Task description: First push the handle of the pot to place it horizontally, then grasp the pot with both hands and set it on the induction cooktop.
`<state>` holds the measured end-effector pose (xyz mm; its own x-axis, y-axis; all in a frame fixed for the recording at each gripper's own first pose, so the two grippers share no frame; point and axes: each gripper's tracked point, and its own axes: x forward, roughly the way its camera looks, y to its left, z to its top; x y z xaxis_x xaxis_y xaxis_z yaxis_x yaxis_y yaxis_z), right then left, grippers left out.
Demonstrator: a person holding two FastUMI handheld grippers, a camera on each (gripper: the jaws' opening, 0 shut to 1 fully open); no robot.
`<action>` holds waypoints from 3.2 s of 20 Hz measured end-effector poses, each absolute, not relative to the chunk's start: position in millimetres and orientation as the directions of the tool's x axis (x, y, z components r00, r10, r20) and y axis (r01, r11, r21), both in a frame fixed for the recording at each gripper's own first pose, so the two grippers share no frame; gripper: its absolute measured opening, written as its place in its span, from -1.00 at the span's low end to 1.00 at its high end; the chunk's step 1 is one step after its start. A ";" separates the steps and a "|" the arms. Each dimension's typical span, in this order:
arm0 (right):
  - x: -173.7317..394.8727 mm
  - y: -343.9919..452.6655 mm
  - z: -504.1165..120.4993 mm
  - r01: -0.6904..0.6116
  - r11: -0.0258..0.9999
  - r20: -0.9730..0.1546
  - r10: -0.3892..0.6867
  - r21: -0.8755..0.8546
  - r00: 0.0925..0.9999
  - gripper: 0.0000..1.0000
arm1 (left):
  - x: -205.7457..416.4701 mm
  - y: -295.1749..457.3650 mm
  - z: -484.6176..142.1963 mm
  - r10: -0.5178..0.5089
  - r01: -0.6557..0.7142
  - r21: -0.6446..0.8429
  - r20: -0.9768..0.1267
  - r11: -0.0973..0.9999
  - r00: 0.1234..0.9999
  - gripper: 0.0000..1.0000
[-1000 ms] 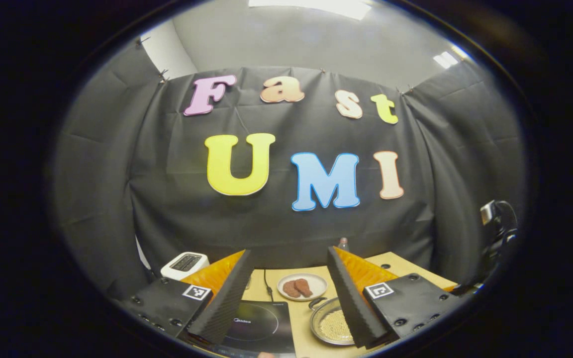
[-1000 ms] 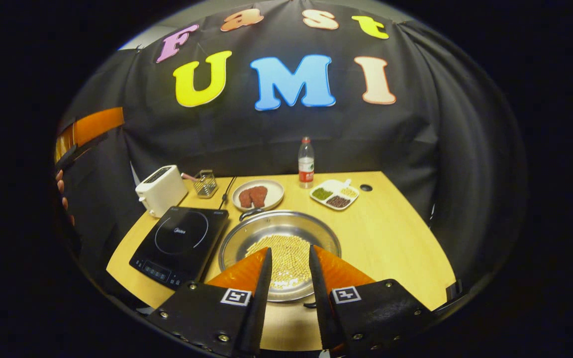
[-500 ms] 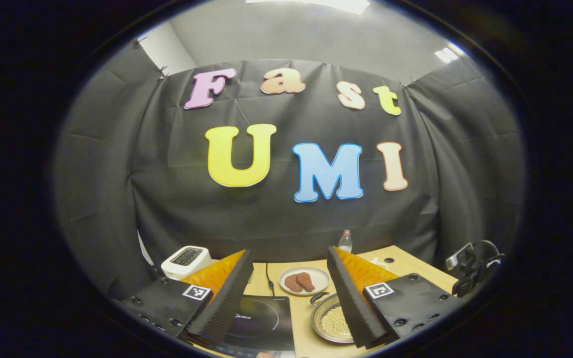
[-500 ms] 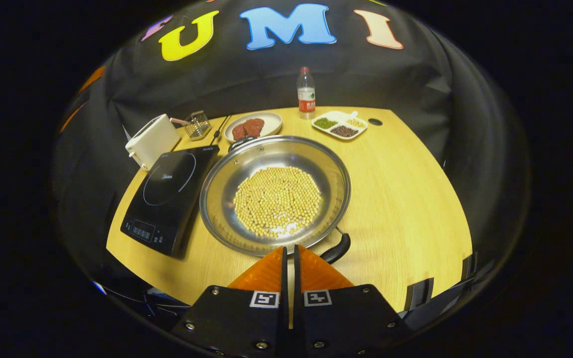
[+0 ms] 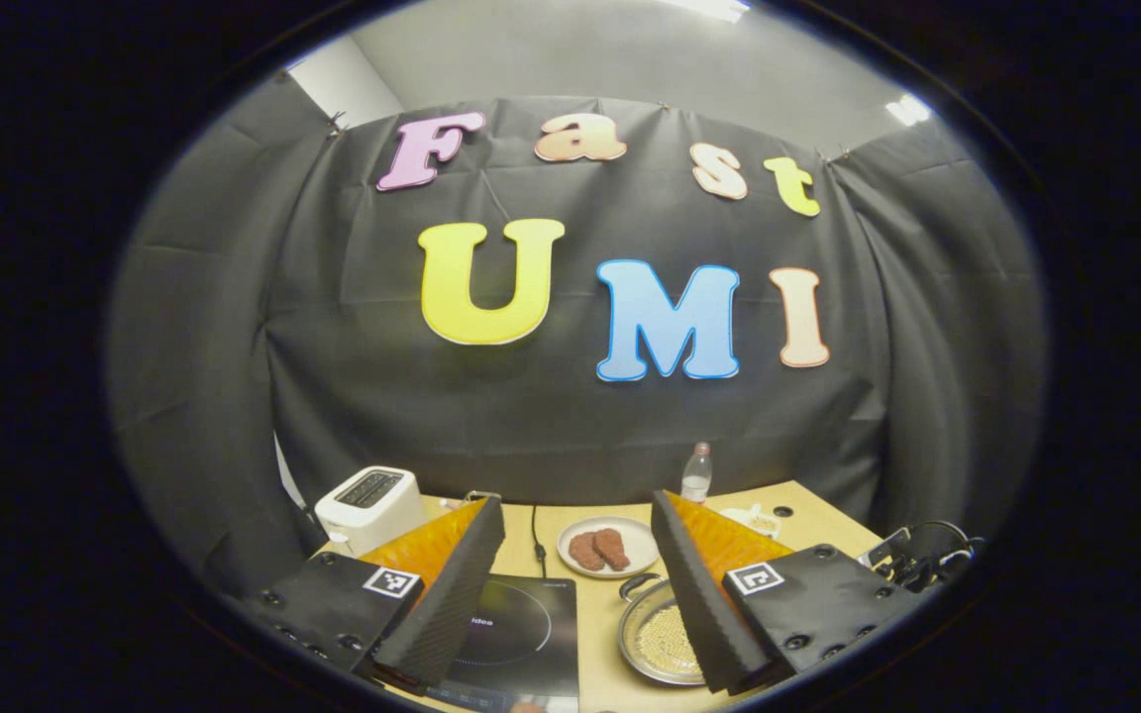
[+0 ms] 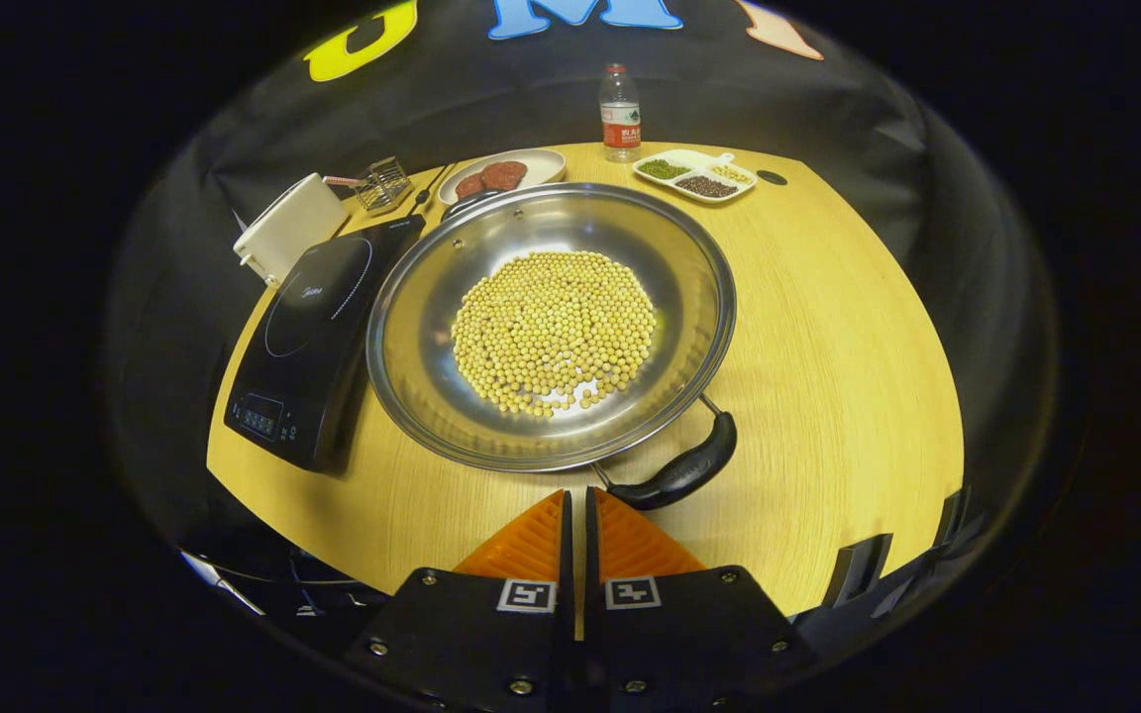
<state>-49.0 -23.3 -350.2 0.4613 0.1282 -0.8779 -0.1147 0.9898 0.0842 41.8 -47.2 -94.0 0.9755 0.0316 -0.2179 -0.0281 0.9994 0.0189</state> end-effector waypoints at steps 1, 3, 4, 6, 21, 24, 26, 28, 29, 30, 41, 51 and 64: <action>-47.5 -24.5 -353.6 -0.110 0.990 -0.880 0.128 0.087 0.458 -0.92 | 43.3 -47.5 -96.5 0.035 -0.032 0.019 -0.221 0.999 0.975 0.90; -45.7 -24.9 -356.4 -0.107 0.990 -0.883 0.128 0.089 0.452 -0.94 | 47.5 -49.6 -98.3 0.034 -0.031 0.016 -0.223 0.999 0.974 0.90; -43.4 -28.9 -356.6 -0.110 0.991 -0.883 0.117 0.074 0.454 -0.94 | 50.6 -50.6 -98.5 0.032 -0.029 0.014 -0.225 0.999 0.974 0.90; -40.2 -36.6 -357.8 -0.114 0.992 -0.882 0.094 0.046 0.463 -0.95 | 57.1 -52.8 -102.0 0.028 -0.025 0.015 -0.230 1.000 0.973 0.90; 0.9 -106.6 -358.2 -0.078 0.991 -0.866 -0.053 -0.106 0.498 -0.94 | 81.2 -60.4 -112.8 0.033 -0.025 0.036 -0.250 0.999 0.968 0.90; 14.2 -120.6 -358.4 -0.088 0.987 -0.858 -0.074 -0.138 0.509 -0.94 | 83.8 -63.1 -114.5 0.032 -0.022 0.041 -0.258 0.999 0.966 0.94; 21.9 -129.7 -359.5 -0.090 0.985 -0.852 -0.083 -0.150 0.517 -0.94 | 85.6 -66.0 -116.3 0.028 -0.018 0.043 -0.262 0.999 0.965 0.90; 29.3 -137.3 -358.6 -0.087 0.985 -0.849 -0.080 -0.147 0.523 -0.94 | 87.6 -69.1 -119.9 0.020 -0.009 0.043 -0.272 0.999 0.962 0.90; 34.2 -141.5 -358.2 -0.082 0.985 -0.846 -0.084 -0.149 0.527 -0.94 | 88.6 -70.1 -129.1 0.016 -0.008 0.028 -0.298 1.000 0.954 0.94; 38.4 -146.2 -358.7 -0.078 0.985 -0.845 -0.088 -0.151 0.527 -0.94 | 87.6 -70.6 -137.5 0.015 -0.012 0.010 -0.320 1.000 0.947 0.94; 77.0 -166.1 -357.5 -0.054 0.988 -0.832 -0.089 -0.141 0.548 -0.94 | 81.5 -64.2 -151.9 0.056 -0.050 0.028 -0.346 0.998 0.937 0.94; 59.3 -167.7 -320.0 0.048 0.998 -0.773 -0.056 -0.033 0.632 -0.32 | 80.3 -100.7 -236.1 -0.075 0.066 -0.036 -0.535 0.997 0.842 0.96; 82.5 -155.2 -316.9 0.050 0.996 -0.724 0.021 0.076 0.690 0.49 | 90.6 -126.8 -352.9 -0.148 0.142 -0.072 -0.739 0.987 0.657 0.92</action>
<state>82.5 -155.2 -316.9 0.6896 0.0208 -0.7239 0.0498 0.9959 0.0761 90.6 -126.8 -352.9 0.6572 -0.1480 -0.7391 0.1418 0.9873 -0.0716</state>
